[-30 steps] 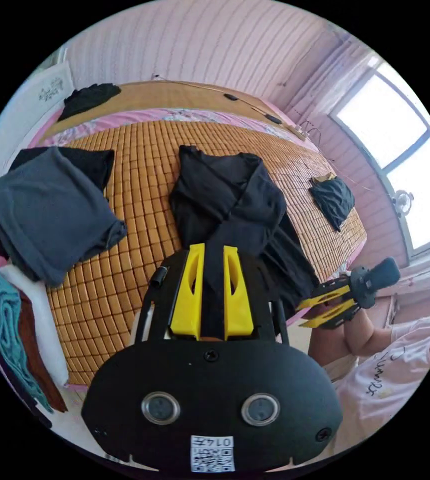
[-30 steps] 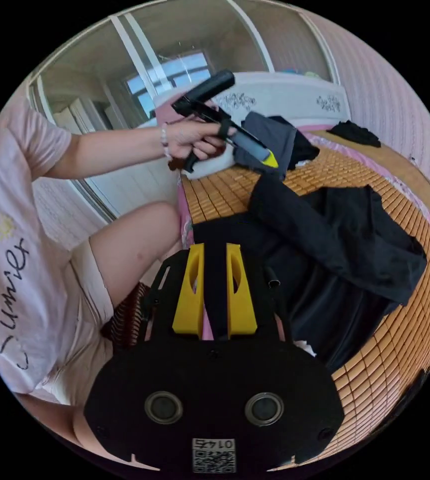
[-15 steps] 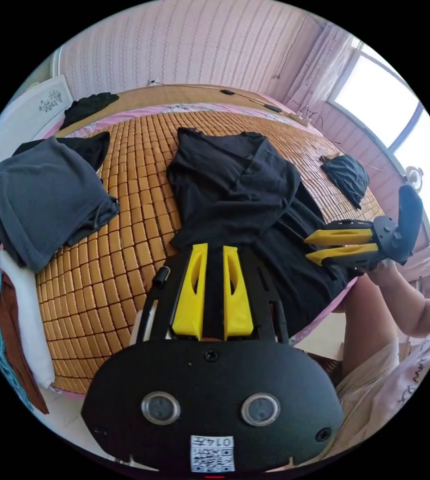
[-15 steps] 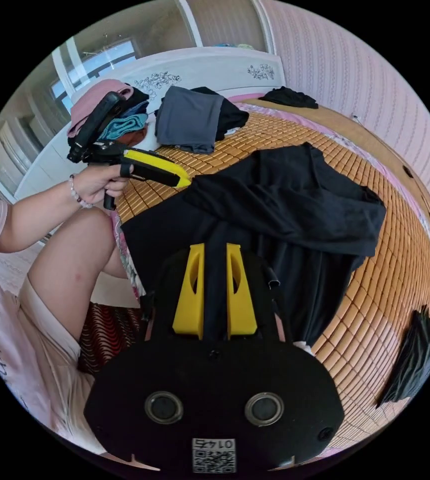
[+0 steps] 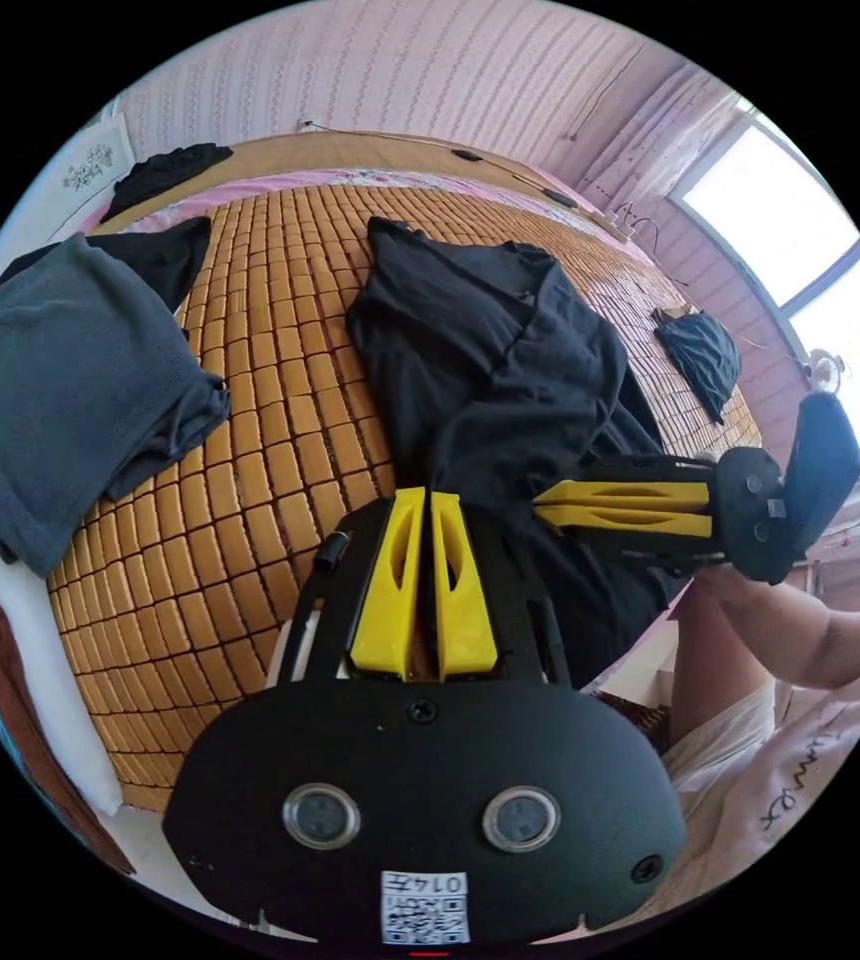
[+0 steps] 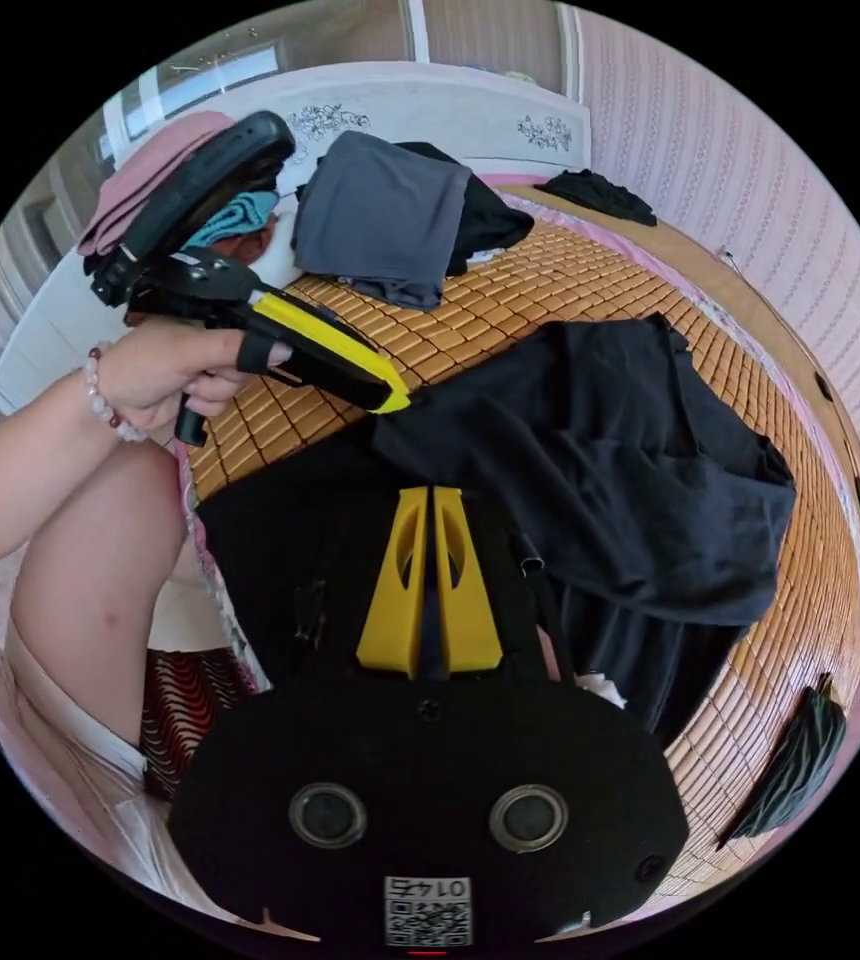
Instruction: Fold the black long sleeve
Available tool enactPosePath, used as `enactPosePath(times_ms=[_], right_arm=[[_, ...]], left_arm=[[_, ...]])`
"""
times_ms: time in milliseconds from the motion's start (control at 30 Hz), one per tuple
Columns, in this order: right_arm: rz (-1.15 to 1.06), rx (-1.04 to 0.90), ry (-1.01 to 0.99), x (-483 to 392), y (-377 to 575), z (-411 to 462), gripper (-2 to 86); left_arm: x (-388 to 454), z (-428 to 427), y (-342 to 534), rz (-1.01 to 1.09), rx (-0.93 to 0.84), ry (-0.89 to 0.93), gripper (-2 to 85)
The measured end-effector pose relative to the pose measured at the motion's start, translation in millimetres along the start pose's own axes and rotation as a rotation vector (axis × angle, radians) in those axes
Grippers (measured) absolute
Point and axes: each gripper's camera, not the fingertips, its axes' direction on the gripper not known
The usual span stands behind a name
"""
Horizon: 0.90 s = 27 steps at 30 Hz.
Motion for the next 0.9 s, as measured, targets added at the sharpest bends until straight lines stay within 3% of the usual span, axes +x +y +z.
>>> enactPosePath(times_ms=[233, 433, 600, 733, 900], right_arm=[[-0.118, 0.017, -0.121, 1.0, 13.4, -42.3, -0.1], [-0.085, -0.147, -0.164, 20.5, 10.5, 0.3, 2.0], [-0.058, -0.101, -0.257, 66.0, 12.3, -28.8, 7.9], [0.072, 0.005, -0.118, 156.7, 4.8, -65.3, 10.2], [0.290, 0.072, 0.136, 276.1, -19.3, -70.6, 11.7]], left_arm=[[6.1, -31.1, 16.1, 0.119, -0.042, 0.136, -0.9], [-4.2, -5.9, 27.0, 0.091, -0.148, 0.016, -0.5], [-13.8, -12.9, 31.1, 0.135, -0.216, 0.012, 3.1], [-36.4, -39.8, 19.1, 0.174, -0.210, -0.044, 4.8], [-72.7, -60.0, -46.2, 0.155, 0.033, -0.015, 4.7]])
